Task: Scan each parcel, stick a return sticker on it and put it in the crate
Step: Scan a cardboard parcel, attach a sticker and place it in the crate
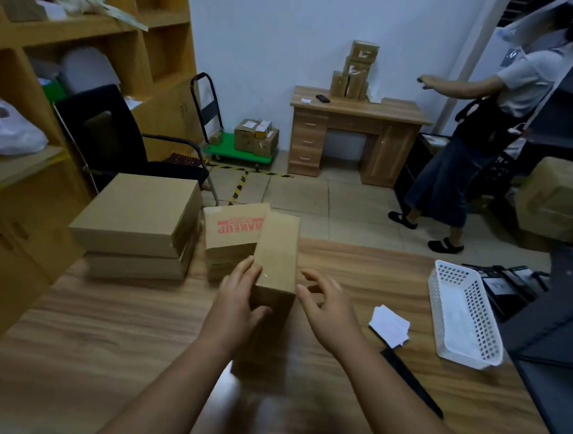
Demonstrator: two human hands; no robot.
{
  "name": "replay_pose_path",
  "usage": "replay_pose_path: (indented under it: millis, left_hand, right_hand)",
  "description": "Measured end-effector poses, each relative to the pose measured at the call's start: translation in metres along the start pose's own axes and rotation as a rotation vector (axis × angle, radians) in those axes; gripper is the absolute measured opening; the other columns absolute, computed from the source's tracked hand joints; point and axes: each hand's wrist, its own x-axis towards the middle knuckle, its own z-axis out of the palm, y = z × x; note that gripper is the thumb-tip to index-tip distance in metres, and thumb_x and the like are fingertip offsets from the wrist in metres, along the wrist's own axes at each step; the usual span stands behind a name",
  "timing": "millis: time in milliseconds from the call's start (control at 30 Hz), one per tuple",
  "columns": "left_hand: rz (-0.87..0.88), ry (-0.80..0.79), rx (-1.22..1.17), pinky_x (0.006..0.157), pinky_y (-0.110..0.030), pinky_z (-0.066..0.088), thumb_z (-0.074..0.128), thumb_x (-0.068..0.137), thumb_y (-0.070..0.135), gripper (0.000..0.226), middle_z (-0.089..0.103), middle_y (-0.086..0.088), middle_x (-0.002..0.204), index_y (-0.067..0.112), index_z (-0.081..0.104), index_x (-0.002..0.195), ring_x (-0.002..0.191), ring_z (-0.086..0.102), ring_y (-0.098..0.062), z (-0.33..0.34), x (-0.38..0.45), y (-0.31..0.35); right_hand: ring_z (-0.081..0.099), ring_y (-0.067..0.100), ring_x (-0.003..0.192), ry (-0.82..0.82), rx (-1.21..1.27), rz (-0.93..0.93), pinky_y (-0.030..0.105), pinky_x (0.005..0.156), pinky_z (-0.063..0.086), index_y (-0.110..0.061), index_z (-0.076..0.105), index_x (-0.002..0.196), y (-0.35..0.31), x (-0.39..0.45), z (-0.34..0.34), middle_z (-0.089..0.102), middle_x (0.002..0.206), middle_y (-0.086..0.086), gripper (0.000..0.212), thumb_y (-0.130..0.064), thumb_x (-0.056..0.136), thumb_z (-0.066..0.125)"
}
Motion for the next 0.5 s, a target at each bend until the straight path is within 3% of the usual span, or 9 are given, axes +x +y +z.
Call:
replay_pose_path:
  millis: [100, 167, 233, 333, 400, 433, 500]
  left_hand:
    - [-0.058, 0.004, -0.127, 0.111, -0.035, 0.038, 0.086, 0.068, 0.014, 0.096, 0.041, -0.006, 0.148, 0.011, 0.034, 0.149, 0.13, 0.045, -0.022, 0.014, -0.001, 0.001]
    - [-0.078, -0.022, -0.185, 0.102, -0.029, 0.045, 0.085, 0.07, 0.015, 0.093, 0.05, -0.004, 0.139, 0.015, 0.035, 0.148, 0.118, 0.052, -0.018, 0.021, -0.003, 0.005]
    - [-0.084, -0.065, -0.205, 0.097, -0.023, 0.043, 0.084, 0.072, 0.023, 0.087, 0.051, 0.001, 0.136, 0.02, 0.038, 0.146, 0.114, 0.051, -0.013, 0.029, -0.006, 0.004]
    - [-0.148, -0.159, -0.171, 0.109, -0.034, 0.036, 0.077, 0.074, 0.051, 0.089, 0.042, 0.006, 0.146, 0.029, 0.034, 0.149, 0.131, 0.039, -0.016, 0.041, -0.011, -0.009]
    - [-0.136, -0.264, -0.061, 0.113, -0.041, 0.029, 0.059, 0.067, 0.076, 0.095, 0.031, 0.009, 0.154, 0.037, 0.029, 0.149, 0.139, 0.029, -0.019, 0.052, -0.013, -0.017]
    - [-0.132, -0.304, 0.004, 0.114, -0.042, 0.028, 0.05, 0.065, 0.082, 0.096, 0.027, 0.009, 0.156, 0.04, 0.028, 0.149, 0.141, 0.026, -0.02, 0.058, -0.013, -0.021]
    - [-0.18, -0.347, 0.121, 0.115, -0.043, 0.025, 0.051, 0.073, 0.079, 0.087, 0.02, 0.007, 0.159, 0.042, 0.027, 0.148, 0.144, 0.02, -0.023, 0.07, -0.012, -0.027]
  right_hand:
    - [0.05, 0.004, 0.111, -0.015, 0.037, 0.015, 0.016, 0.092, 0.041, -0.026, 0.056, 0.134, -0.002, 0.004, 0.003, 0.048, 0.126, -0.009, 0.039, -0.034, 0.095, 0.059]
    - [0.047, 0.004, 0.111, -0.024, 0.013, 0.039, 0.017, 0.096, 0.04, -0.024, 0.057, 0.133, 0.007, 0.003, 0.002, 0.047, 0.128, -0.006, 0.039, -0.03, 0.095, 0.061]
    - [0.046, 0.004, 0.111, -0.022, 0.004, 0.071, 0.019, 0.096, 0.04, -0.027, 0.057, 0.134, 0.019, 0.0, -0.004, 0.047, 0.13, -0.005, 0.038, -0.029, 0.096, 0.059]
    - [0.048, 0.009, 0.117, 0.062, -0.019, 0.152, 0.022, 0.097, 0.038, -0.025, 0.056, 0.135, 0.04, -0.002, -0.018, 0.047, 0.137, -0.004, 0.036, -0.025, 0.099, 0.052]
    - [0.047, 0.015, 0.124, 0.15, -0.075, 0.207, 0.023, 0.098, 0.036, -0.019, 0.063, 0.128, 0.055, -0.001, -0.026, 0.044, 0.142, 0.0, 0.032, -0.024, 0.099, 0.05]
    - [0.046, 0.016, 0.126, 0.18, -0.088, 0.224, 0.025, 0.1, 0.037, -0.017, 0.068, 0.121, 0.062, -0.002, -0.03, 0.044, 0.142, 0.0, 0.029, -0.027, 0.099, 0.051]
    - [0.049, 0.015, 0.123, 0.184, -0.1, 0.266, 0.031, 0.101, 0.039, -0.016, 0.069, 0.116, 0.073, -0.004, -0.033, 0.05, 0.136, -0.002, 0.036, -0.042, 0.095, 0.055]
